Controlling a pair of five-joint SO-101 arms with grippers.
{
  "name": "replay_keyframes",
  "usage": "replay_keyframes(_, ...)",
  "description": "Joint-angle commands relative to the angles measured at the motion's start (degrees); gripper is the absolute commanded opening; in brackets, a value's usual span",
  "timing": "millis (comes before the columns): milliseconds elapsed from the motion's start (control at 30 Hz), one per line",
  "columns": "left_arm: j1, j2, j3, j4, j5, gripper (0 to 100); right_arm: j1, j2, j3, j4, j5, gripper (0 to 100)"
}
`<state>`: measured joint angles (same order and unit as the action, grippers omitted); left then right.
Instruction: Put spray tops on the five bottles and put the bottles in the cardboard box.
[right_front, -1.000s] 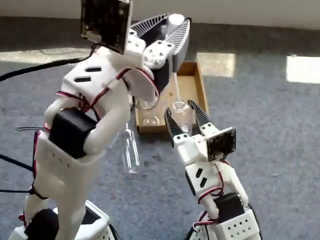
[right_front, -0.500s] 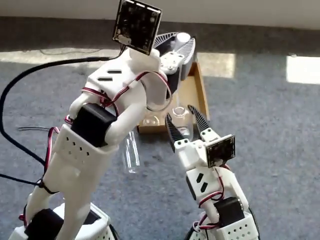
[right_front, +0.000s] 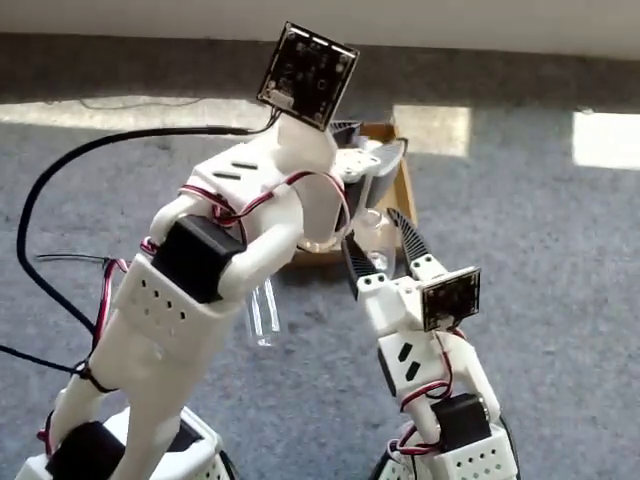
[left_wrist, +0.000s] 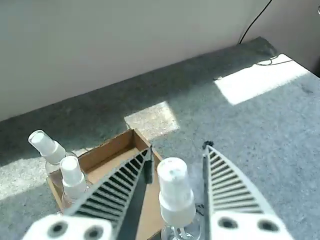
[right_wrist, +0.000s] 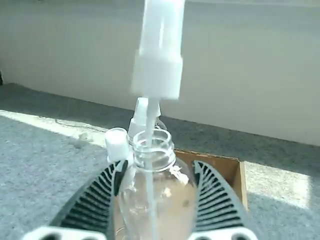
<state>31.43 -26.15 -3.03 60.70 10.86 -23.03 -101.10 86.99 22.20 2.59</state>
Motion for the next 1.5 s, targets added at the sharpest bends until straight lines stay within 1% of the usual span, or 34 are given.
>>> replay_keyframes(0,1.27,-4.88,2.15,0.00,-0.53,20,1.01,-0.75,-1.01,0.13,-0.79,1.7)
replay_keyframes(133,1.10,-7.69,4.79,-0.09,-5.89,20,1.01,-0.75,-1.01,0.13,-0.70,1.7)
replay_keyframes(200,0.22,-9.80,5.32,0.35,-7.21,20,1.80,-0.75,-1.01,0.13,-0.70,1.7)
replay_keyframes(300,-4.97,-15.16,6.81,3.69,-7.47,20,5.23,-0.31,-2.68,0.13,-0.79,1.2)
replay_keyframes(400,-11.56,-20.53,11.30,6.77,-7.56,20,9.19,4.18,-7.52,0.13,-0.88,1.2)
replay_keyframes(500,-20.62,-24.57,19.47,7.47,-7.56,20,10.68,14.20,-15.16,0.13,-0.97,1.2)
replay_keyframes(600,-29.93,-27.38,30.81,6.86,-7.56,21,10.68,27.56,-24.31,-0.31,-0.97,1.2)
replay_keyframes(667,-35.30,-28.70,38.81,3.34,-7.56,21,10.68,37.05,-31.34,-0.75,-0.97,1.2)
replay_keyframes(733,-39.69,-29.76,47.34,-1.49,-7.56,21,10.68,46.20,-38.11,-3.38,-0.97,1.2)
replay_keyframes(800,-42.59,-30.64,56.04,-6.68,-7.38,21,10.68,55.08,-43.82,-6.90,-0.97,1.2)
replay_keyframes(900,-43.56,-31.69,66.59,-16.88,-7.47,21,10.51,67.82,-51.65,-10.24,-0.70,1.4)
replay_keyframes(1000,-43.38,-31.87,70.90,-24.44,-7.47,20,10.24,79.78,-59.12,-12.00,-0.62,1.6)
replay_keyframes(1100,-43.21,-31.78,71.96,-25.76,-7.38,20,10.59,89.63,-65.10,-14.11,-0.53,1.6)
replay_keyframes(1200,-43.21,-31.78,72.13,-25.85,-7.38,20,11.12,96.22,-68.53,-20.97,-0.88,1.2)
replay_keyframes(1300,-43.21,-31.78,72.22,-25.93,-7.30,20,11.03,100.44,-69.23,-28.97,-0.97,1.1)
replay_keyframes(1400,-43.21,-31.78,72.22,-25.93,-7.30,20,10.95,102.99,-68.26,-33.71,-1.41,0.4)
replay_keyframes(1467,-43.21,-31.78,72.22,-25.93,-7.30,20,10.95,103.78,-67.74,-35.38,-4.84,0.4)
